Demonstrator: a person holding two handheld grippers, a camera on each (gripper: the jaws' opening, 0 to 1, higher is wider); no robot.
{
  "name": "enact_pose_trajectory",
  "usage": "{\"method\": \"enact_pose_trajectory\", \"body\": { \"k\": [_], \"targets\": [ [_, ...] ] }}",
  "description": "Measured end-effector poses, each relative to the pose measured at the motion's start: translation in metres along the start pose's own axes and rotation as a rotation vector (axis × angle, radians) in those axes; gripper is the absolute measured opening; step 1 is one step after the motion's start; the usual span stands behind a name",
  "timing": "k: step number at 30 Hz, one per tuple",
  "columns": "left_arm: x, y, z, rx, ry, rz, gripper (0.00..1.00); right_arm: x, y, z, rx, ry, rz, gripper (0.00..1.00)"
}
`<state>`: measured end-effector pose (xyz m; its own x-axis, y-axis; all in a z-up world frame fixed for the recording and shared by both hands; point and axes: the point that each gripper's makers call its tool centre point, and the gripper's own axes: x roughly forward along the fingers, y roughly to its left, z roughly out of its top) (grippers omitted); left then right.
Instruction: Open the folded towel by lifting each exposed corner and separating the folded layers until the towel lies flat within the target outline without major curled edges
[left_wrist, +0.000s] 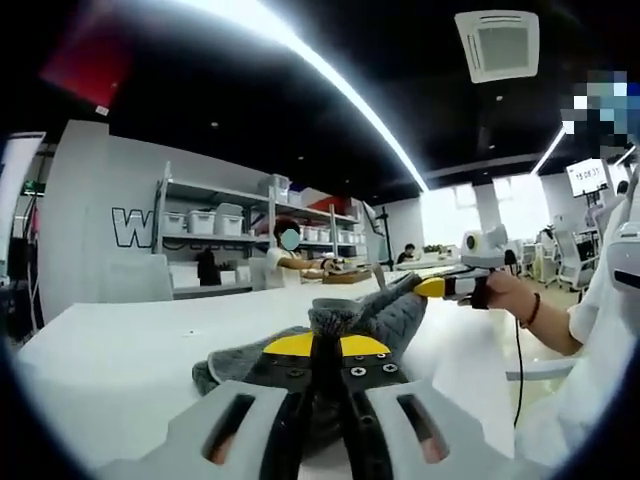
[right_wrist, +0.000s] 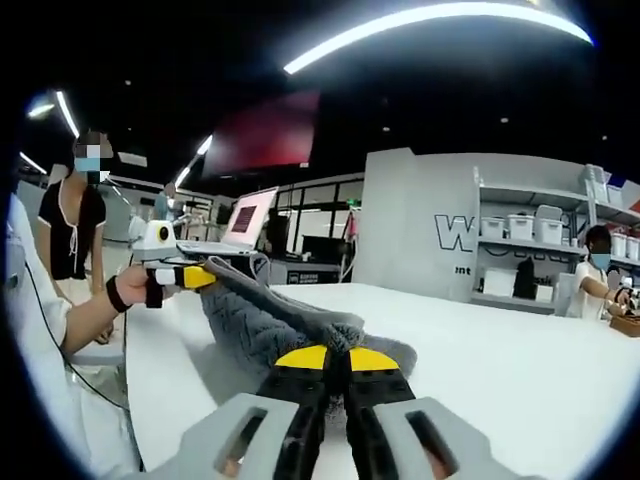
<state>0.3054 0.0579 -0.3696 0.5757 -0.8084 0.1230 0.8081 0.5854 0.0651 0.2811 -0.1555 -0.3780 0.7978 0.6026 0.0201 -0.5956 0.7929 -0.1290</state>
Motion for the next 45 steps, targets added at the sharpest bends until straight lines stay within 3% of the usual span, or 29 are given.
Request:
{"method": "enact_pose_trajectory", "body": {
  "k": [22, 26, 45],
  "targets": [
    [-0.016, -0.020, -0.011, -0.004, 0.018, -0.042, 0.04, -0.016, 0.016, -0.005, -0.028, 0.019, 0.028, 0.00],
    [-0.019, -0.024, -0.012, -0.009, 0.018, -0.051, 0.05, -0.019, 0.018, -0.007, 0.005, 0.006, 0.044, 0.00],
    [-0.030, -0.039, -0.021, -0.006, 0.067, -0.109, 0.06, -0.031, 0.030, -0.013, -0.008, 0.024, 0.069, 0.00]
  ]
}}
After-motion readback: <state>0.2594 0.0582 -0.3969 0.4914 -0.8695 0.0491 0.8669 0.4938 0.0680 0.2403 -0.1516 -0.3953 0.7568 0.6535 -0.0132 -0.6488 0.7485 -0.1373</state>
